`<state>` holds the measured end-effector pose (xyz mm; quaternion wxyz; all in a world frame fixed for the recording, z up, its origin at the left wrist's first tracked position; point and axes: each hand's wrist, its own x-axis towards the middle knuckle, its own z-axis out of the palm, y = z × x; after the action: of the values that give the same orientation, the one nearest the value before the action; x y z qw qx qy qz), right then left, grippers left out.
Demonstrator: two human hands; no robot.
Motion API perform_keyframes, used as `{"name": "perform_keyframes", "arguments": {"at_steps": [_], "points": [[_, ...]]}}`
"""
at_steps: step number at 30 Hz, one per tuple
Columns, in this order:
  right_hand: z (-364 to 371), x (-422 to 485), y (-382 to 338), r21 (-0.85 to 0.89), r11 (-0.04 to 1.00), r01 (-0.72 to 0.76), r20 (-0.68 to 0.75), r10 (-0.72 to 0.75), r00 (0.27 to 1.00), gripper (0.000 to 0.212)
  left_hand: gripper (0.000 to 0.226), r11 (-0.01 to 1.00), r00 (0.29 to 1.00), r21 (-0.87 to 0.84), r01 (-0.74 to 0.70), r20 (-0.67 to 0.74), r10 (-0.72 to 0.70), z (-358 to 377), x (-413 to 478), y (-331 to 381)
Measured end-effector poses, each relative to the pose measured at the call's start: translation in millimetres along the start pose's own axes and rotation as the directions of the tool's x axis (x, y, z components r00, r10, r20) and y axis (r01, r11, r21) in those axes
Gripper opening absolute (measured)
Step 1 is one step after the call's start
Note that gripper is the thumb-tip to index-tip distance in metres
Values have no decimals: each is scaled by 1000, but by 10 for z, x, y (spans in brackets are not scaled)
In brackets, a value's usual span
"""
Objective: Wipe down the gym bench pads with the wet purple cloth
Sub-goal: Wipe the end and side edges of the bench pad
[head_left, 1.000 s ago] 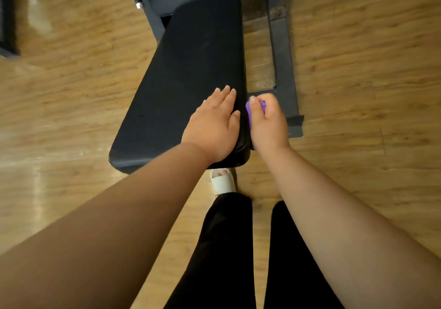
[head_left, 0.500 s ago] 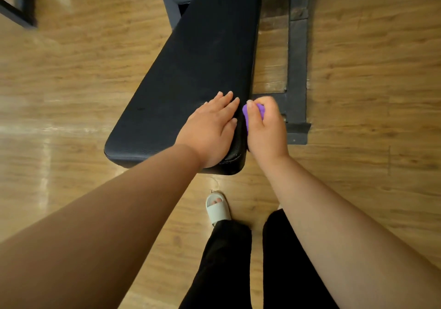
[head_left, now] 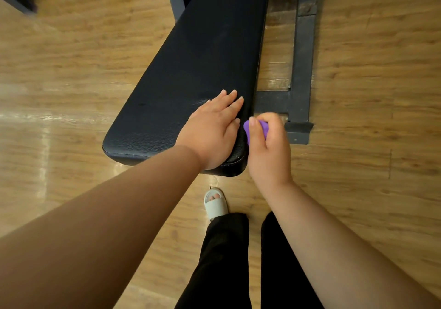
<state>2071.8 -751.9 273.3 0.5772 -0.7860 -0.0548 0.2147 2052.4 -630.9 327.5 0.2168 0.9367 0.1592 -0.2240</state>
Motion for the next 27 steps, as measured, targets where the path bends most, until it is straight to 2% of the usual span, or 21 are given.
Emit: {"name": "perform_keyframes", "arguments": {"at_steps": [5,10,16,22,27], "points": [[66,224,17,-18,989,-150,-30,149,988,15,48,1000,1000,10,5,-5,-5,1,-7,0],[127,250,111,119,930,-349,-12,352,936,18,48,1000,1000,6,-1,-18,1,20,0,-21],[144,78,116,160,909,-386,-34,396,918,22,48,1000,1000,12,1,-14,-1,13,-3,-12],[204,90,181,303,794,-526,18,547,837,24,48,1000,1000,15,3,-15,-3,11,-4,-6],[176,-94,161,329,787,-521,29,543,839,24,47,1000,1000,12,2,-19,-2,16,-4,-6]]}}
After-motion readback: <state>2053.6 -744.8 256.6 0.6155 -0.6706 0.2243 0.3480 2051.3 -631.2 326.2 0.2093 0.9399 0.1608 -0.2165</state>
